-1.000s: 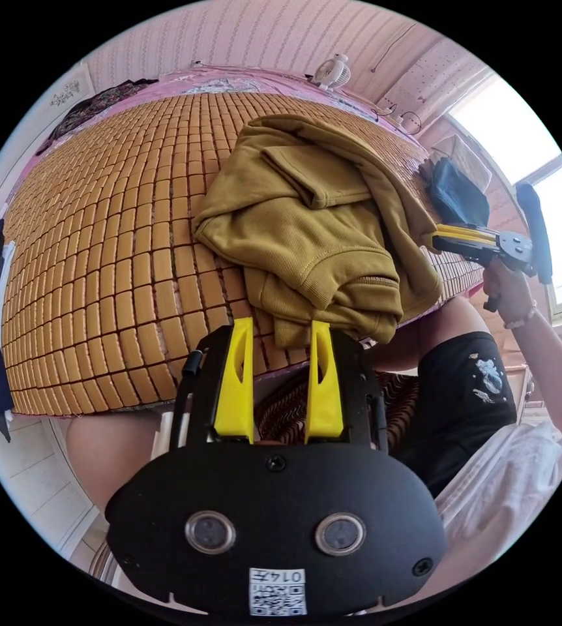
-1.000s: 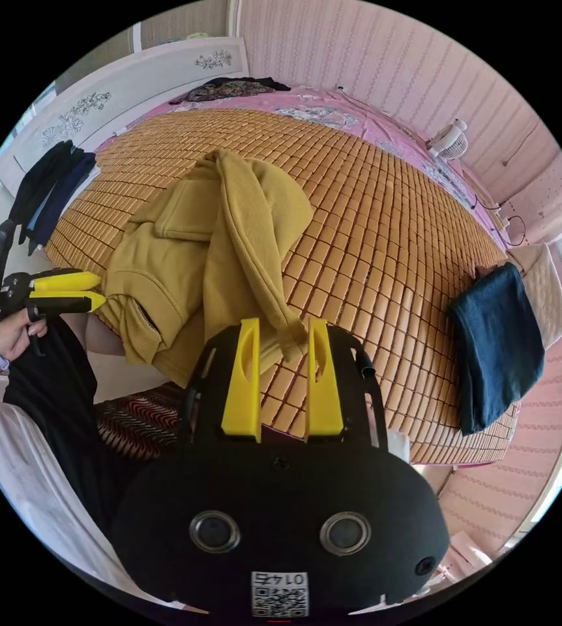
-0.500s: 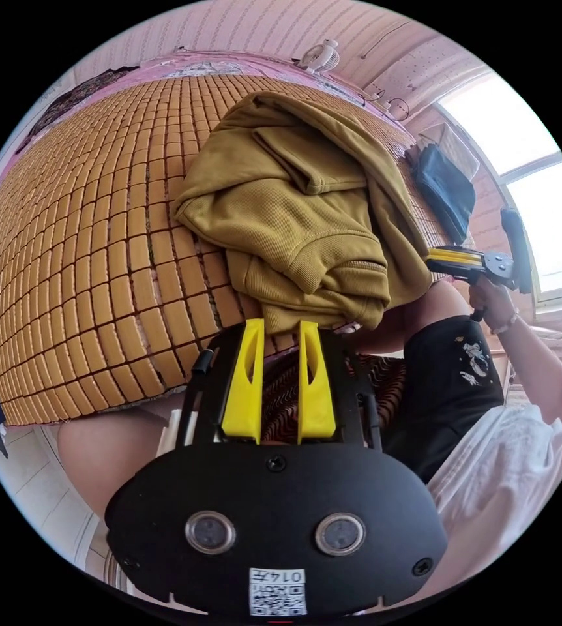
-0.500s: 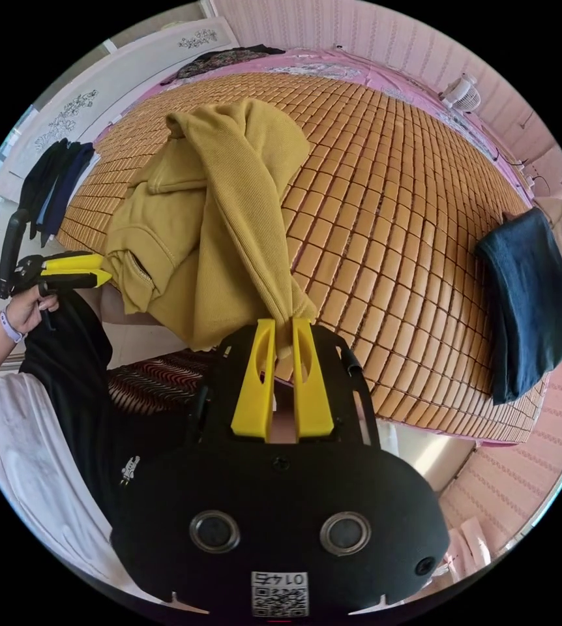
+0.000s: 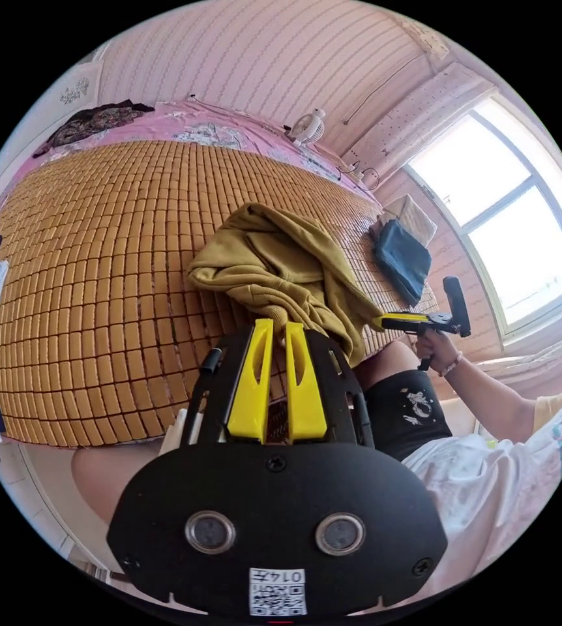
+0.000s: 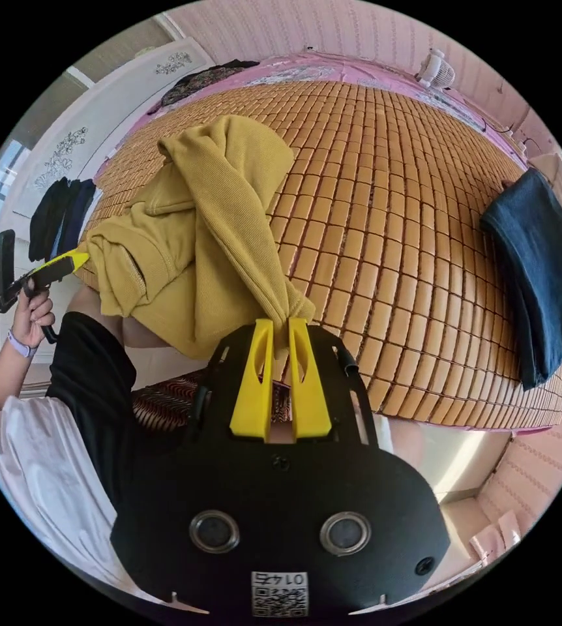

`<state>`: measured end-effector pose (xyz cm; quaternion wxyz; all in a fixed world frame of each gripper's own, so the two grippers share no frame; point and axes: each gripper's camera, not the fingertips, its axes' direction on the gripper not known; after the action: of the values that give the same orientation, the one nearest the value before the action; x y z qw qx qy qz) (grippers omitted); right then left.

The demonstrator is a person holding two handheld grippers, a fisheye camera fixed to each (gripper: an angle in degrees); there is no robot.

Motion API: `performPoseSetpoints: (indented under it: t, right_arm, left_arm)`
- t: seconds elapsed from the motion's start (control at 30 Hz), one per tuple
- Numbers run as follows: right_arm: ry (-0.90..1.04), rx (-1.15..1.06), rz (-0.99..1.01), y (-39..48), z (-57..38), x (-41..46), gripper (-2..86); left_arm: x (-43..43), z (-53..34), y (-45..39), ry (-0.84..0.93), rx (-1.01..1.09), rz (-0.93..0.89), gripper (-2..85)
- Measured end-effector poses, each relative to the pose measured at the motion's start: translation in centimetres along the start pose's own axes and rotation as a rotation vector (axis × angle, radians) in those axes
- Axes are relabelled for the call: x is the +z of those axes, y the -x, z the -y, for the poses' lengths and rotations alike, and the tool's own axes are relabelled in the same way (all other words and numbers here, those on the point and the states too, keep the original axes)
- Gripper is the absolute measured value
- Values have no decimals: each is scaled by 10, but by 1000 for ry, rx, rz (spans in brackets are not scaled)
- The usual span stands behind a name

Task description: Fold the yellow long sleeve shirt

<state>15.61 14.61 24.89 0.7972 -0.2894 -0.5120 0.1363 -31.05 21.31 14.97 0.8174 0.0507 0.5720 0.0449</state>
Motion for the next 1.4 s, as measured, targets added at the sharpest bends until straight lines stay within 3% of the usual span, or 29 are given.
performPoseSetpoints:
  t: [0.2, 0.33, 0.47, 0.6, 0.8, 0.87, 0.93, 1.03, 1.1, 1.17, 1.27, 1.4]
  right_arm:
    - [-427, 63, 486, -31, -50, -126, 15]
    - [-713, 6, 549, -23, -85, -218, 13]
    - [-846, -53, 615, -11, -101, -280, 12]
    - [-1027, -173, 693, 9, -120, -359, 12]
    - [-1239, -397, 644, 64, -172, -473, 12]
    - [-1336, -492, 612, 82, -200, -503, 12]
    - [-1452, -568, 494, 104, -237, -540, 12]
    - [-1420, -531, 324, 118, -248, -569, 11]
    - [-1415, -537, 419, 116, -254, -581, 11]
    - [-1484, -602, 474, 122, -274, -595, 11]
    - [-1623, -684, 365, 150, -304, -615, 11]
    - [-1541, -650, 302, 169, -268, -626, 10]
  left_arm:
    - [-119, -1, -26, -304, -45, -35, 22]
    - [-219, -6, -80, -547, 120, -25, 15]
    - [-327, -21, -126, -816, 267, -66, 12]
    - [-397, -34, -156, -933, 267, 15, 9]
    - [-478, -81, -207, -1194, 310, -156, 8]
    - [-506, -109, -233, -1307, 424, -228, 7]
    - [-520, -124, -256, -1342, 492, -187, 6]
    - [-532, -134, -285, -1336, 545, -140, 6]
    - [-546, -143, -297, -1354, 573, -178, 6]
    - [-564, -158, -320, -1437, 617, -104, 5]
    - [-576, -152, -335, -1465, 614, -40, 5]
    - [-562, -103, -320, -1360, 488, 28, 5]
